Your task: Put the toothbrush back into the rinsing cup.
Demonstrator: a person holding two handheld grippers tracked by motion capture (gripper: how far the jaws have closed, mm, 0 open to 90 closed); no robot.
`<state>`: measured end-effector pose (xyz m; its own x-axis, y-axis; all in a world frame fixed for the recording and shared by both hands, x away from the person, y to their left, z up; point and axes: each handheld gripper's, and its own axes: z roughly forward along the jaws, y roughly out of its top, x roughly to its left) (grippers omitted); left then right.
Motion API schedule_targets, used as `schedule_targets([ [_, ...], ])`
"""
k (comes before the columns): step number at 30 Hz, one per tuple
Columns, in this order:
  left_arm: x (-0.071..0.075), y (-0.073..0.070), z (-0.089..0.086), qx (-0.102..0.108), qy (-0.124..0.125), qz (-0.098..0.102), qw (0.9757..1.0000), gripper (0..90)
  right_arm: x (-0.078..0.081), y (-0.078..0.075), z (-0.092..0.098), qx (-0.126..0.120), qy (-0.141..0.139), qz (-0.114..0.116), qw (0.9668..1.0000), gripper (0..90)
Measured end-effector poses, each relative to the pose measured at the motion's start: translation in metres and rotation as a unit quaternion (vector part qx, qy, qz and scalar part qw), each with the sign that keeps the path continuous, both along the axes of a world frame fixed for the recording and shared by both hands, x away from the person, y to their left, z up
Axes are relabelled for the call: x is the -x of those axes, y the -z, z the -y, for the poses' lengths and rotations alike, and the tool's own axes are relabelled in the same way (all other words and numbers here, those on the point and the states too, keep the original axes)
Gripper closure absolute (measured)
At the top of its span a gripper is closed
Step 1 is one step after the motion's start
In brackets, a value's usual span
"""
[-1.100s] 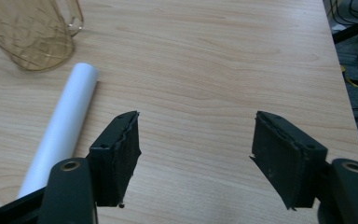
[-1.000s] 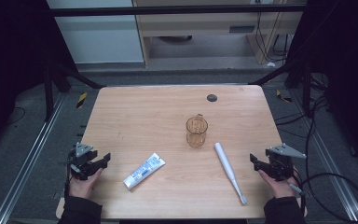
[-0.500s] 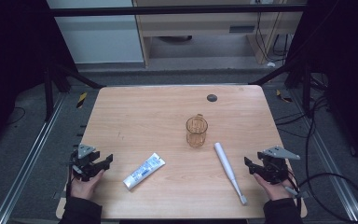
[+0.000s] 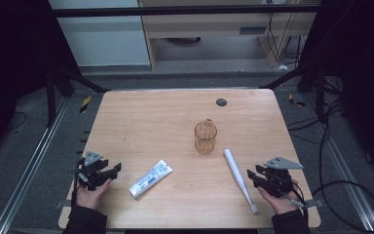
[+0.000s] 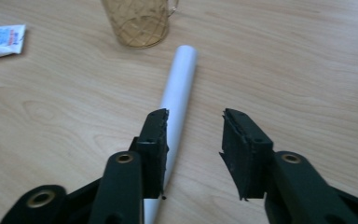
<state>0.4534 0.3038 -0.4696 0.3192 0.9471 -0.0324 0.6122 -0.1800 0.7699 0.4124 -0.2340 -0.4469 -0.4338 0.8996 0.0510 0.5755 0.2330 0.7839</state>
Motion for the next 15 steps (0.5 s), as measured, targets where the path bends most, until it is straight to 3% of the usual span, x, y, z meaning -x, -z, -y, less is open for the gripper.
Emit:
schedule_targets([
  [15, 0.000, 0.002, 0.003, -0.009, 0.005, -0.005, 0.9999, 42.8, 0.018, 0.010, -0.014, 0.011, -0.046, -0.047, 0.9978, 86.5],
])
